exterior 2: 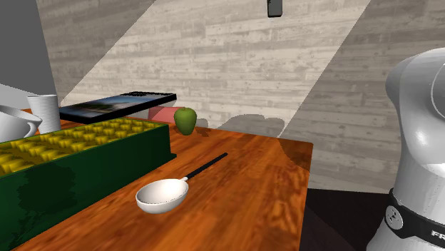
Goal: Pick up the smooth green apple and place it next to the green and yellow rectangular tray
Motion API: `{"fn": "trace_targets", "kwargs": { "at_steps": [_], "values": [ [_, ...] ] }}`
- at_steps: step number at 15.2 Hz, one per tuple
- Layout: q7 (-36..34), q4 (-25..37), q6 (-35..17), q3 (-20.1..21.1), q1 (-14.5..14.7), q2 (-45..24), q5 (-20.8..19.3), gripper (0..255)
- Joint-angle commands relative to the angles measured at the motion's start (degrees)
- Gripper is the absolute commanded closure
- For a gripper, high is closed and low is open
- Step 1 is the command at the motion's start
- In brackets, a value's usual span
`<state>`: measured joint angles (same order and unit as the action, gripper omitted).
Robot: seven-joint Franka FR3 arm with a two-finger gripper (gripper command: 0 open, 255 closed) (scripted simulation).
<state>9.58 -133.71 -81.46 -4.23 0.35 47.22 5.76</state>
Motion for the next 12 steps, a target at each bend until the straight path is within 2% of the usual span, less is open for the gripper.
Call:
{"fn": "trace_targets", "kwargs": {
  "at_steps": [1,12],
  "values": [
    [0.0,0.0,0.0,0.0,0.0,0.0,0.0,0],
    [7.73,-2.79,-18.37,-6.97,-3.19,-12.33,-7.08,0]
  ]
}}
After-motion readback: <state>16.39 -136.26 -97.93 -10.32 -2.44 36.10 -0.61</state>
